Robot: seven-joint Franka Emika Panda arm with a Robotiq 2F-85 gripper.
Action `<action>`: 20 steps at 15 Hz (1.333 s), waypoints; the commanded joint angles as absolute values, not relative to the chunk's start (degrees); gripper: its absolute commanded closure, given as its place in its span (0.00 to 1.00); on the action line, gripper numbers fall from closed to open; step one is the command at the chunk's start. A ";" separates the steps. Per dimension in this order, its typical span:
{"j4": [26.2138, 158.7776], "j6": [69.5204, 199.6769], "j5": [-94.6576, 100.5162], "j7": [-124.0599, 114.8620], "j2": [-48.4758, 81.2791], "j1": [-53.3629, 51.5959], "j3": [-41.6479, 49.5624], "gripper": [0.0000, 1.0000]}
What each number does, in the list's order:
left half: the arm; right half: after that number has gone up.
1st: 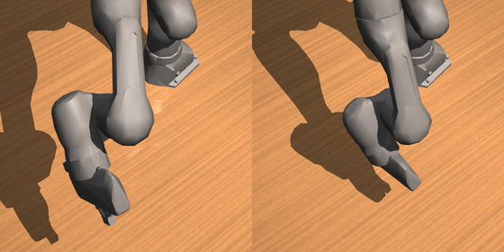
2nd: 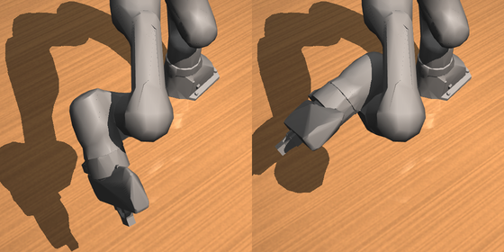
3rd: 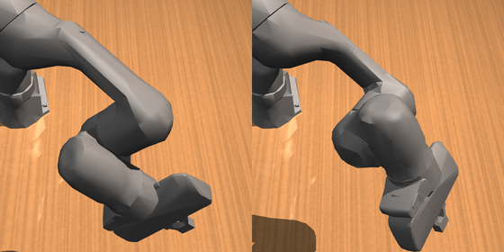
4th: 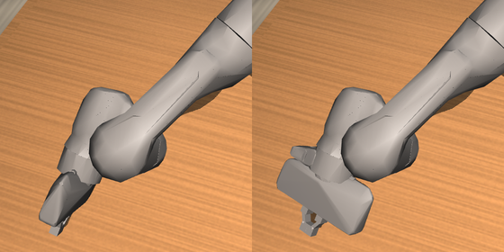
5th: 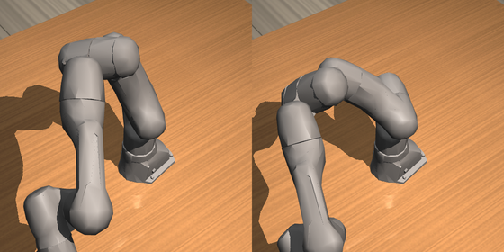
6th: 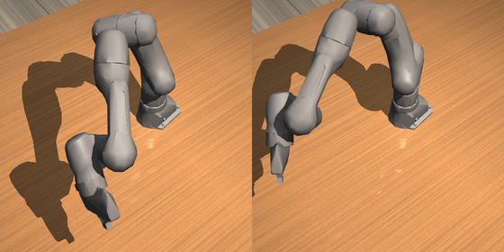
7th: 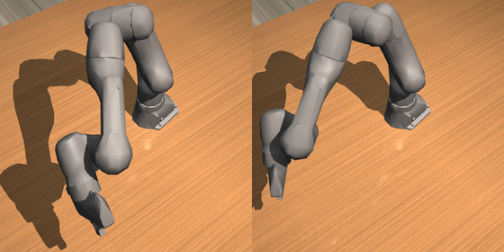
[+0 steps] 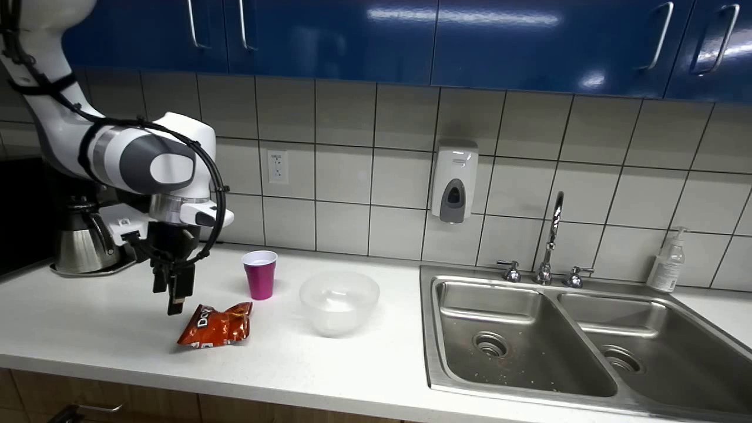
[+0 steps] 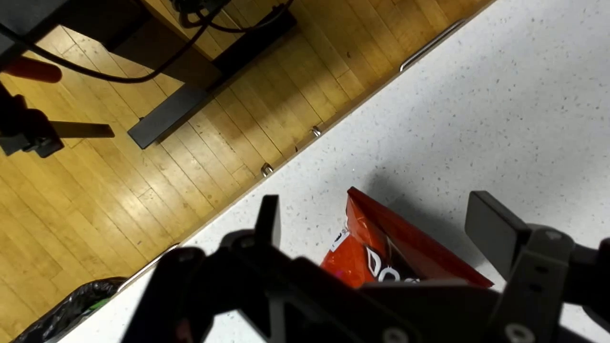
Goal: Put the orange packet in the bowl
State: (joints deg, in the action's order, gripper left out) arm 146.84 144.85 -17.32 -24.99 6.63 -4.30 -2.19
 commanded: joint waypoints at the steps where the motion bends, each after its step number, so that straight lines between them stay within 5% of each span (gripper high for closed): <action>1: 141.17 144.52 -15.96 -27.40 12.73 -3.89 -1.02 0.00; 20: 128.36 143.50 -16.28 -32.33 27.05 -5.22 3.52 0.00</action>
